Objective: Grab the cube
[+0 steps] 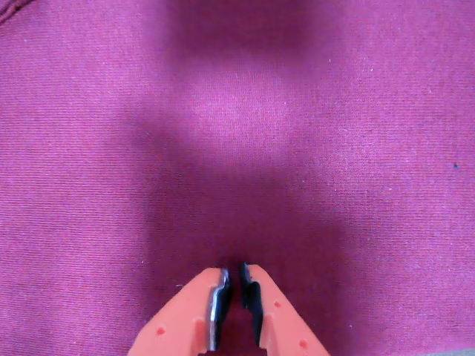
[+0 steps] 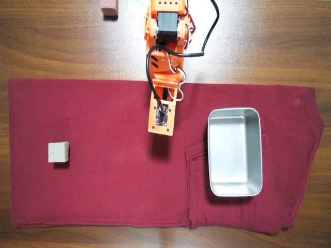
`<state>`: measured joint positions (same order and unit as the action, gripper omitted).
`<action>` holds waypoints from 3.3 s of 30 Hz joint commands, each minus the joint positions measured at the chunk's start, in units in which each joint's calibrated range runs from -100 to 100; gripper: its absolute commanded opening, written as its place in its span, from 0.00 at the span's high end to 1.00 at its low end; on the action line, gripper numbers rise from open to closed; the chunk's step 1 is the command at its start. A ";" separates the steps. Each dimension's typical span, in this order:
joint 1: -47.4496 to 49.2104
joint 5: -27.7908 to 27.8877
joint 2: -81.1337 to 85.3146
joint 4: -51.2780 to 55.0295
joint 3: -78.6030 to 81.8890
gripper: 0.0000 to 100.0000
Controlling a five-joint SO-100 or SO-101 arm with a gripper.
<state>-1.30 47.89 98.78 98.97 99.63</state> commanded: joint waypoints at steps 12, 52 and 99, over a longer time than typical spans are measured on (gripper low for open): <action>-0.43 -0.20 -0.38 1.03 0.37 0.96; -24.04 3.13 -13.61 -24.05 -17.29 0.77; -57.44 -3.81 -133.72 -24.79 -125.89 1.00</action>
<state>-56.53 43.59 -35.50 75.77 -24.03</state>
